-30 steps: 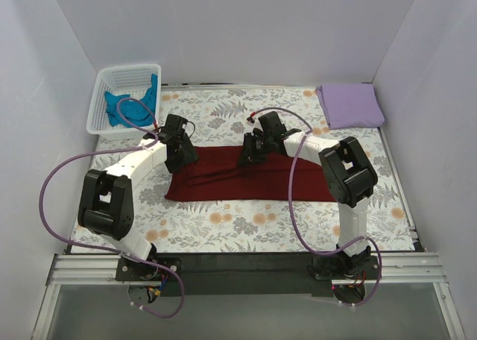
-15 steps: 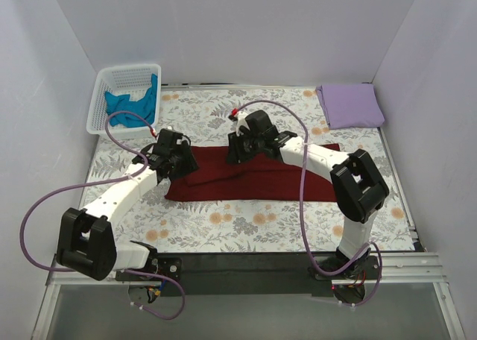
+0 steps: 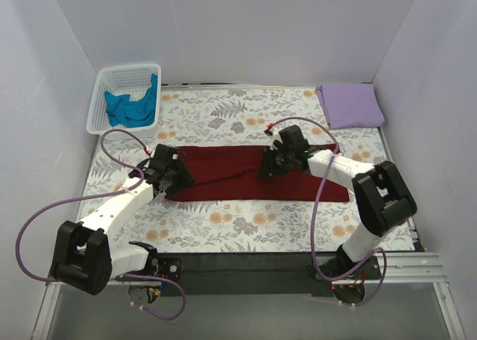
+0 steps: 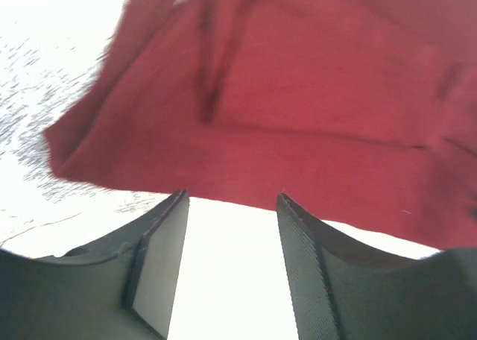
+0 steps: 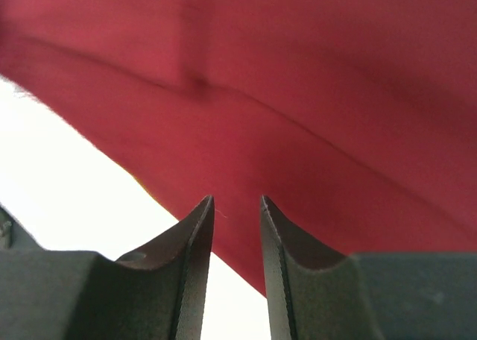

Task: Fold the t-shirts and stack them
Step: Fold the tshirt

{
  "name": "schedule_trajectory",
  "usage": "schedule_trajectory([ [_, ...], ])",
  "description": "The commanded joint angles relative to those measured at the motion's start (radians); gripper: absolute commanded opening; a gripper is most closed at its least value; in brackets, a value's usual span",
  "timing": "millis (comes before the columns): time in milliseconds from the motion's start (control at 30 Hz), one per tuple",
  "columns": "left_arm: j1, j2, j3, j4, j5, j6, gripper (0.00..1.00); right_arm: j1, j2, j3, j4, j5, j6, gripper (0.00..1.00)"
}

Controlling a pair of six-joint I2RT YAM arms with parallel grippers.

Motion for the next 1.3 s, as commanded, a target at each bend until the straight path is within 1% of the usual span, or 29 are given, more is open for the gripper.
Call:
schedule_trajectory([
  [0,0.039,-0.008,-0.043,-0.027,-0.031,-0.044,0.48,-0.108,-0.160,-0.119,-0.035,0.058,-0.029,0.38],
  [67,0.074,-0.005,-0.060,-0.020,-0.031,-0.043,0.47,-0.155,-0.200,-0.193,-0.057,0.066,-0.043,0.39],
  [100,0.085,0.000,-0.062,-0.015,-0.028,-0.040,0.47,-0.200,-0.230,-0.216,-0.071,0.065,-0.048,0.40],
  [167,0.105,0.009,-0.065,-0.003,-0.040,-0.041,0.45,-0.238,-0.256,-0.271,-0.079,0.062,-0.054,0.40],
  [233,0.123,0.031,-0.068,0.000,-0.048,-0.040,0.42,-0.289,-0.283,-0.299,-0.082,0.054,-0.058,0.40],
  [467,0.166,0.083,-0.106,0.005,-0.051,-0.057,0.40,-0.418,-0.276,-0.373,-0.092,0.028,-0.057,0.40],
  [600,0.224,0.153,-0.106,0.037,-0.021,-0.058,0.38,-0.450,-0.265,-0.414,-0.131,0.005,-0.048,0.40],
  [700,0.252,0.277,-0.018,0.049,-0.025,-0.040,0.38,-0.450,-0.279,-0.455,-0.175,-0.026,-0.032,0.40],
  [733,0.255,0.313,0.057,0.042,-0.030,-0.034,0.38,-0.450,-0.288,-0.486,-0.184,-0.033,-0.028,0.40],
  [767,0.257,0.386,0.094,0.040,-0.039,-0.029,0.38,-0.450,-0.318,-0.503,-0.192,-0.056,-0.023,0.41],
  [800,0.258,0.418,0.131,0.039,-0.039,-0.025,0.38,-0.450,-0.335,-0.523,-0.204,-0.066,-0.019,0.40],
  [833,0.258,0.449,0.218,0.030,-0.039,-0.017,0.38,-0.449,-0.355,-0.537,-0.215,-0.070,-0.015,0.41],
  [933,0.257,0.538,0.330,0.013,-0.021,-0.009,0.37,-0.433,-0.454,-0.587,-0.227,-0.122,0.001,0.41],
  [967,0.257,0.545,0.387,0.010,-0.017,-0.006,0.38,-0.416,-0.504,-0.590,-0.234,-0.139,0.008,0.41],
  [1067,0.255,0.531,0.464,-0.010,-0.025,-0.005,0.39,-0.381,-0.585,-0.566,-0.237,-0.174,0.027,0.41],
  [1167,0.239,0.456,0.487,-0.036,-0.056,-0.005,0.45,-0.358,-0.616,-0.486,-0.240,-0.165,0.000,0.42],
  [1200,0.208,0.430,0.487,-0.038,-0.069,-0.005,0.46,-0.352,-0.616,-0.442,-0.238,-0.161,-0.012,0.42],
  [1267,0.156,0.364,0.486,-0.044,-0.137,-0.006,0.48,-0.338,-0.601,-0.404,-0.241,-0.162,-0.040,0.42],
])
